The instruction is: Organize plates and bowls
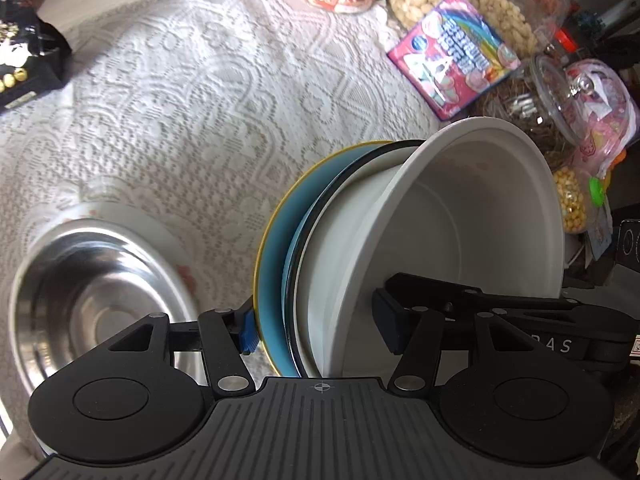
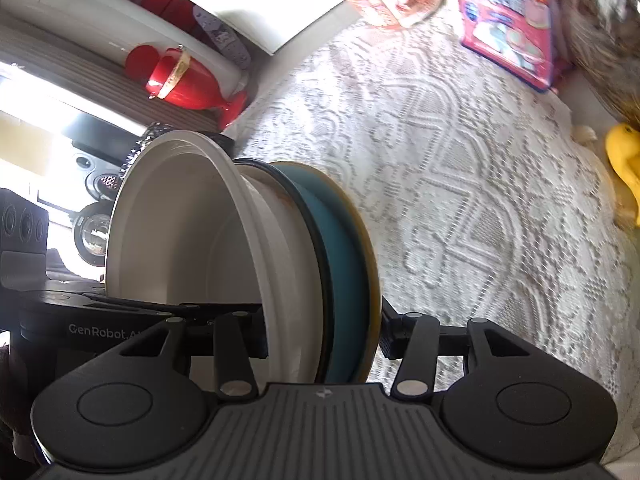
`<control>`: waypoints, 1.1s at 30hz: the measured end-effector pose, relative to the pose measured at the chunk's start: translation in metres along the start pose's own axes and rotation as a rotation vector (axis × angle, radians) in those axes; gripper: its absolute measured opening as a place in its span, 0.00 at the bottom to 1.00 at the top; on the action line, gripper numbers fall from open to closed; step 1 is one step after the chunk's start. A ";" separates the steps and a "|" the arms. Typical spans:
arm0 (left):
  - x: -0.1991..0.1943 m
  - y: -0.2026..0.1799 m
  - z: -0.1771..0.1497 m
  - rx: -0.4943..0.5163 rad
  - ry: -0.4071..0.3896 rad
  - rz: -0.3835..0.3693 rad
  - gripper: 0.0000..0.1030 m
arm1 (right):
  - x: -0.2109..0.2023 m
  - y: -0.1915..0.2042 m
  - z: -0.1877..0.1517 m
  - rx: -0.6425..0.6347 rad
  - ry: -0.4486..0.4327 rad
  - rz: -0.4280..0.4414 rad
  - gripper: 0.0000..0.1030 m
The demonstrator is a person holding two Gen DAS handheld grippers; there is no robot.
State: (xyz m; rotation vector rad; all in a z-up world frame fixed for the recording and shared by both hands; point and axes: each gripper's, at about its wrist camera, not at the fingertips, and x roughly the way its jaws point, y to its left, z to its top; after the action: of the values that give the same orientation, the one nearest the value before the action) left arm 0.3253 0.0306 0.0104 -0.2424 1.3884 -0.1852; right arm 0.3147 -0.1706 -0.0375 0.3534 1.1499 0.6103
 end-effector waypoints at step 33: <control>-0.046 0.189 -0.080 -0.171 -0.128 0.115 0.27 | 0.155 0.149 -0.015 -0.262 0.358 -0.139 0.46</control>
State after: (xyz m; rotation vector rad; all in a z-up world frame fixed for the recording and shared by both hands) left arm 0.2359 0.2200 -0.0111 -0.3102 1.2877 0.0442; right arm 0.3032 0.0412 -0.0754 -0.0642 1.4021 0.7097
